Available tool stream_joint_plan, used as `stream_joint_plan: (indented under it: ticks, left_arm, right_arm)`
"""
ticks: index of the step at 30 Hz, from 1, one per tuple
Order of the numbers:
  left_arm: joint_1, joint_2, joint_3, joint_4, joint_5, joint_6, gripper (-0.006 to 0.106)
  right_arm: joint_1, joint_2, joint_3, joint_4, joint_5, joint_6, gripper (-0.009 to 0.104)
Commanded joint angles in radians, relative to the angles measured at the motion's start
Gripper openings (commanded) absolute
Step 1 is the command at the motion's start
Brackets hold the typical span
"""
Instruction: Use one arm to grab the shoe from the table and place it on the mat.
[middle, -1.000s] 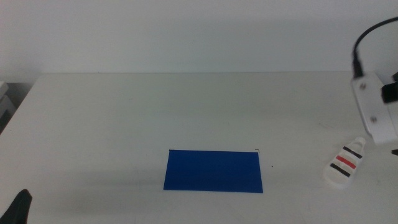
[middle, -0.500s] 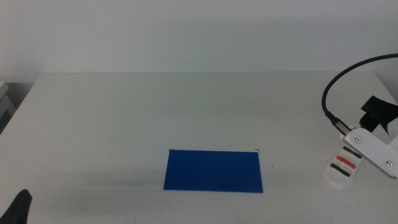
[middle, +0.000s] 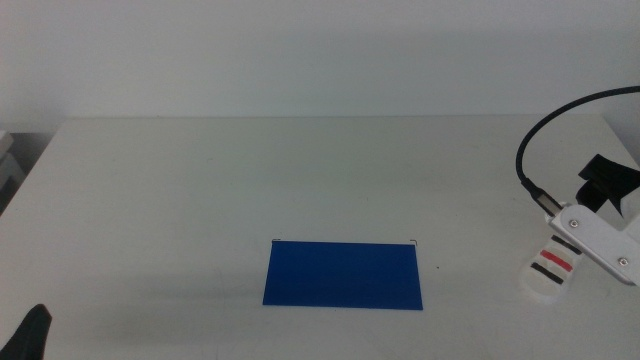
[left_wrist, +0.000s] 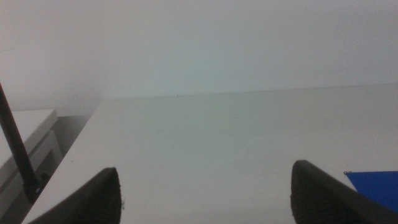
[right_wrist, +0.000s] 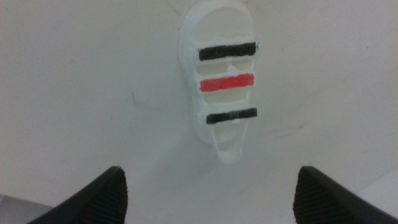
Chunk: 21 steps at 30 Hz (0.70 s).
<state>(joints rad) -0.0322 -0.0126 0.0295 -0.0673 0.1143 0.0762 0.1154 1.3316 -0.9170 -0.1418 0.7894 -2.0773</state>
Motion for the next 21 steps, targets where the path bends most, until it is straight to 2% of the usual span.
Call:
stream_joint_plan:
  ticks: [1,4,10,16,21]
  left_arm:
    - [-0.004,-0.01,0.007,-0.01,-0.082,-0.005,0.094]
    - [-0.004,-0.01,0.007,-0.01,-0.082,-0.005,0.094]
    - [-0.004,-0.01,0.007,-0.01,-0.082,-0.005,0.094]
    - [-0.004,-0.01,0.007,-0.01,-0.082,-0.005,0.094]
    - [-0.004,-0.01,0.007,-0.01,-0.082,-0.005,0.094]
  right_arm:
    - [-0.001,0.0,-0.054,0.009,-0.01,0.004,0.092]
    - [-0.001,0.079,-0.136,0.025,0.097,0.016,0.092]
    - [-0.001,0.237,-0.332,0.018,0.291,0.032,0.092]
    - [-0.002,0.33,-0.389,0.016,0.284,0.032,0.092]
    - [-0.009,0.387,-0.389,-0.014,0.245,0.036,0.092]
